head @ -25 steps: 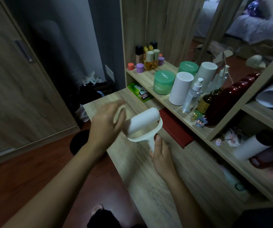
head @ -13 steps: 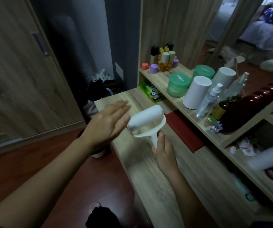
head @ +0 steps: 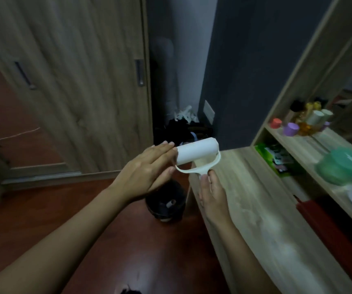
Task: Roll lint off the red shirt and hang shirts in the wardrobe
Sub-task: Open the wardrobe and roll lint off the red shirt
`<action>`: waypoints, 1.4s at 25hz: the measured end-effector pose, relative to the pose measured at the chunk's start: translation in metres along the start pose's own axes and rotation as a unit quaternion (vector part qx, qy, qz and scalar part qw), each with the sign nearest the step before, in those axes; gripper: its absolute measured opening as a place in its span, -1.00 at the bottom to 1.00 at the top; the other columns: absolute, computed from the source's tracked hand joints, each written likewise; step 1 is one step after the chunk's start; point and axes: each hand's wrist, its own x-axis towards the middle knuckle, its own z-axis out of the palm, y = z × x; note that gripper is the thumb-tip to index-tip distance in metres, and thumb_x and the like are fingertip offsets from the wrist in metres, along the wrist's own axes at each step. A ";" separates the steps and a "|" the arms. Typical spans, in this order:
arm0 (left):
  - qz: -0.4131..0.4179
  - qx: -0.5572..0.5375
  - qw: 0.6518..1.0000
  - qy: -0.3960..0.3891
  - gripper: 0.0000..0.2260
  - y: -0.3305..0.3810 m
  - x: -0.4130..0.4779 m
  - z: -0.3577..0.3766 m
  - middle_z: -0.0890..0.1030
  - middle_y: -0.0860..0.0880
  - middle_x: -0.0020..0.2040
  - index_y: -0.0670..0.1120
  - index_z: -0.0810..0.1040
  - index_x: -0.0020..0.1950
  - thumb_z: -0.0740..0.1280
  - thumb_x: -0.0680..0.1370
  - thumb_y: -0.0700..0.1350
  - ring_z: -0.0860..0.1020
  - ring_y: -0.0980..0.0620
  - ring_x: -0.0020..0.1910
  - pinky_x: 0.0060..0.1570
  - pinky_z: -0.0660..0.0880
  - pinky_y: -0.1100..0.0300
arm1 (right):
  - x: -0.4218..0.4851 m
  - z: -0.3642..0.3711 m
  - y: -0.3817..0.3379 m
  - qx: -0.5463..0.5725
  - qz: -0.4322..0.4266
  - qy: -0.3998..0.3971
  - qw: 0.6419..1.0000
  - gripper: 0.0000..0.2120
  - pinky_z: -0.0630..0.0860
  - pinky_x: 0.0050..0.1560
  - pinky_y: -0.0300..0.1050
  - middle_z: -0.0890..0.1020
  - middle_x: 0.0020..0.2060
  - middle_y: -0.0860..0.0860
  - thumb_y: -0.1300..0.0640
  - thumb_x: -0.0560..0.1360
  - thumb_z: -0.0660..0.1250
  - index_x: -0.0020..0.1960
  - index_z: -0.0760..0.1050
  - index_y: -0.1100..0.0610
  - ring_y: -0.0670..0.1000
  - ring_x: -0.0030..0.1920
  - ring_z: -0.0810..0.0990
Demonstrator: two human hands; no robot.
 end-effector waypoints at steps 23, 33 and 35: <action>0.103 0.203 0.958 -0.172 -0.55 -0.472 0.222 0.138 0.66 -0.22 0.02 -0.26 0.61 0.09 0.10 0.51 0.03 0.63 -0.17 0.02 0.06 0.54 0.04 | 0.414 0.186 -0.036 -0.068 -0.036 0.142 0.987 -0.82 0.44 -0.27 -0.38 0.61 -0.25 -0.12 -0.07 0.52 0.25 0.05 0.45 -0.02 -0.20 -0.21 0.58; 0.336 0.269 0.882 -0.194 -0.66 -0.573 0.306 0.222 0.62 -0.04 -0.28 -0.12 0.67 -0.24 0.10 0.45 -0.14 0.54 -0.02 -0.29 -0.21 0.49 0.17 | 0.538 0.194 -0.028 -0.061 -0.039 0.155 0.985 -0.75 0.49 -0.29 -0.30 0.61 -0.25 -0.01 -0.10 0.47 0.23 -0.06 0.45 0.09 -0.18 -0.24 0.58; 0.348 0.282 0.875 -0.184 -0.71 -0.576 0.298 0.228 0.63 -0.01 -0.22 -0.10 0.68 -0.24 0.16 0.48 -0.12 0.53 0.00 -0.25 -0.17 0.42 0.14 | 0.542 0.199 -0.029 -0.058 -0.035 0.142 0.988 -0.82 0.48 -0.29 -0.36 0.61 -0.23 -0.05 -0.05 0.51 0.26 -0.04 0.45 0.07 -0.21 -0.23 0.58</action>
